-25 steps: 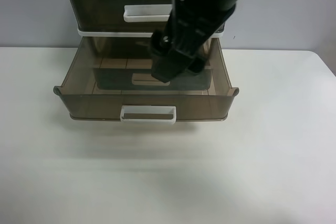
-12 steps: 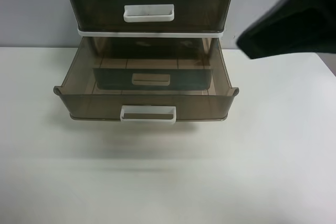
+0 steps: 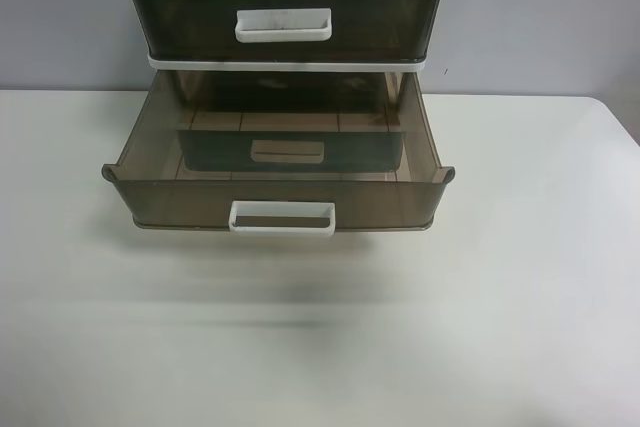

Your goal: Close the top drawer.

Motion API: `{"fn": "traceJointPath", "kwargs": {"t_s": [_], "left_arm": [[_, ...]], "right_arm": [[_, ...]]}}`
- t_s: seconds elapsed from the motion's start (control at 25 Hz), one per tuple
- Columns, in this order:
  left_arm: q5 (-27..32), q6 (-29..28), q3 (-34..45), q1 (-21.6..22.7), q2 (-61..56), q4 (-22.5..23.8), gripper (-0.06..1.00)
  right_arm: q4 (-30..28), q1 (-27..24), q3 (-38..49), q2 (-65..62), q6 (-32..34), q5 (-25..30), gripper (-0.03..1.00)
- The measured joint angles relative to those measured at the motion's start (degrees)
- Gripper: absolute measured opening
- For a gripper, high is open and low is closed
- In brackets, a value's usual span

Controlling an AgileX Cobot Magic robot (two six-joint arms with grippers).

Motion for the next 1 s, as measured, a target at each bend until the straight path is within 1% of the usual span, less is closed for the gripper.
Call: {"fn": "traceJointPath", "kwargs": {"t_s": [0.16,0.24,0.36,0.56,0.72,0.88,1.0], "left_arm": [[0.0,0.0,0.0,0.0,0.0,0.0,0.99],[0.0,0.0,0.0,0.0,0.0,0.0,0.99],[0.0,0.0,0.0,0.0,0.0,0.0,0.99],[0.0,0.0,0.0,0.0,0.0,0.0,0.99],[0.0,0.0,0.0,0.0,0.0,0.0,0.99],[0.0,0.0,0.0,0.0,0.0,0.0,0.99],[0.0,0.0,0.0,0.0,0.0,0.0,0.99]], "right_arm": [[0.1,-0.6,7.0,-7.5,4.2,0.1,0.99],[0.1,-2.3,10.2,-10.3,5.7,0.1,0.99],[1.4,-6.5,15.0,-14.0,6.4,0.2,0.99],[5.6,-17.3,22.0,-19.6,6.7,0.2,0.99],[7.7,-27.5,23.9,-24.3,6.6,-0.7,0.99],[7.7,-36.4,25.4,-29.3,4.7,-2.0,0.99],[7.7,-40.7,26.7,-30.6,3.7,-2.8,0.99]]}}
